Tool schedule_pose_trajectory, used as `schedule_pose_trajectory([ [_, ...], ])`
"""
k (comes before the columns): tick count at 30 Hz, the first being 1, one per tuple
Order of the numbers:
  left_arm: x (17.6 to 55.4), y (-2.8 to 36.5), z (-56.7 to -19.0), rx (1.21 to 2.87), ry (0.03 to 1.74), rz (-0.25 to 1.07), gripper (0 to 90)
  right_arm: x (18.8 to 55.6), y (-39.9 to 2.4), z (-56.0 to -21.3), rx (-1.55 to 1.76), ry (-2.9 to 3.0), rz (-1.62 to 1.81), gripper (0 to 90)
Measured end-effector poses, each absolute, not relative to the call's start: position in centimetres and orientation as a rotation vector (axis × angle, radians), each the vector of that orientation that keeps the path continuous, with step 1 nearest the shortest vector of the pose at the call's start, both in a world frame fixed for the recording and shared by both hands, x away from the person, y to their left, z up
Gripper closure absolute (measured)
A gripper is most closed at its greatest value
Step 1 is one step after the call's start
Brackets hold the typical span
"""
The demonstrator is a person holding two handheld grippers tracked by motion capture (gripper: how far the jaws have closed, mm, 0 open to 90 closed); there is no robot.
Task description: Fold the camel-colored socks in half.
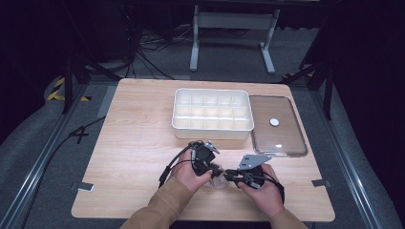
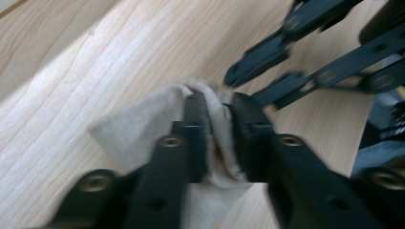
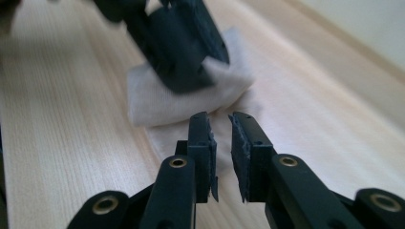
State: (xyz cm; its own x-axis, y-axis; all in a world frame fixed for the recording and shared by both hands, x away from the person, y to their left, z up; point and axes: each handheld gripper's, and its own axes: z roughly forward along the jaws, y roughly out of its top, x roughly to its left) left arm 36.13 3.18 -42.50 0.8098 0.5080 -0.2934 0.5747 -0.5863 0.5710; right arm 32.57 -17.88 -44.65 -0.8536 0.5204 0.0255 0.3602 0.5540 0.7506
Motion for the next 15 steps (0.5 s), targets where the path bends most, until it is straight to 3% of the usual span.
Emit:
schedule_pose_trajectory([
  [3, 36.0, 3.8, -41.8, 2.263, 0.785, -0.124, 56.6, 32.2, -19.0, -42.8, 0.752, 2.523, 1.212, 77.0],
  [8, 35.7, 5.7, -40.4, 2.222, 0.771, -0.091, 56.6, 31.8, -19.6, -41.3, 0.751, 2.492, 1.28, 75.8],
  [12, 35.8, 7.6, -40.3, 2.242, 0.804, -0.021, 72.8, 31.9, -18.6, -41.4, 0.72, 2.519, 1.298, 75.1],
  [15, 35.7, 8.6, -40.8, 2.26, 0.842, -0.006, 78.5, 31.8, -16.4, -41.5, 0.652, 2.564, 1.326, 75.0],
])
